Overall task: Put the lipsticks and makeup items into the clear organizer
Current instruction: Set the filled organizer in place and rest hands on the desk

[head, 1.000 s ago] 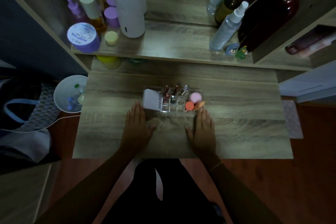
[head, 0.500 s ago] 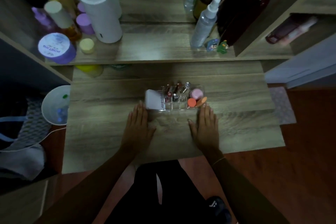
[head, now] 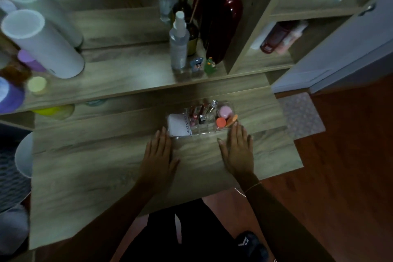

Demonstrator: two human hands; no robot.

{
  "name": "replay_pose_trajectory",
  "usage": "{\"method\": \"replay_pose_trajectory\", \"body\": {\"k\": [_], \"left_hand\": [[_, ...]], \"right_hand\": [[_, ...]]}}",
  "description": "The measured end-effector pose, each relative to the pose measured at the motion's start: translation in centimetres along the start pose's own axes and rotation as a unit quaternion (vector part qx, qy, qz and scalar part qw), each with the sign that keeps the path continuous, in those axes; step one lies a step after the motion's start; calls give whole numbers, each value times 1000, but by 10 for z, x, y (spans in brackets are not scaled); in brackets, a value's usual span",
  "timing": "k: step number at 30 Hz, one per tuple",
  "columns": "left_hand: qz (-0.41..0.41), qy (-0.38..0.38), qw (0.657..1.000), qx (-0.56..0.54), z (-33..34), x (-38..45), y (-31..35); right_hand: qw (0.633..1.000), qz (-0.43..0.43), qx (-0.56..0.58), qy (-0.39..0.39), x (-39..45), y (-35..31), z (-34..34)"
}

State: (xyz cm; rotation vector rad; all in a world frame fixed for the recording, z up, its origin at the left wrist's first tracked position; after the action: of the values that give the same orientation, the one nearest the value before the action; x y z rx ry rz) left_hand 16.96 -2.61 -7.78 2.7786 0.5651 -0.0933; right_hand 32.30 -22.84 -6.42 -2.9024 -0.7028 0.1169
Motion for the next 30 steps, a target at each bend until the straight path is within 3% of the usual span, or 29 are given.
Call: {"method": "replay_pose_trajectory", "body": {"k": [15,30], "left_hand": [[37,-5,999,26,7,48,76],[45,-21,998,49,4,73,96]], "right_hand": [[1000,16,25,-7,45,76,-6],[1000,16,15,-8,67,90,-19]]}}
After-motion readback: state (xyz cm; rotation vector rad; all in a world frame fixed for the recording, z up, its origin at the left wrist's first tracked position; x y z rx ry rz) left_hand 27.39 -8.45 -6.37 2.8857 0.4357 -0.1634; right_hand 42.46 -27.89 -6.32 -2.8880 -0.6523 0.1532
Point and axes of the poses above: each hand's wrist, its own x-axis towards the middle knuckle, its own z-axis out of the palm, y = z × x, the point moved 5 cm from there along x, towards the middle knuckle, and after that the axes turned 5 degrees about y, right-handed, at the moved point
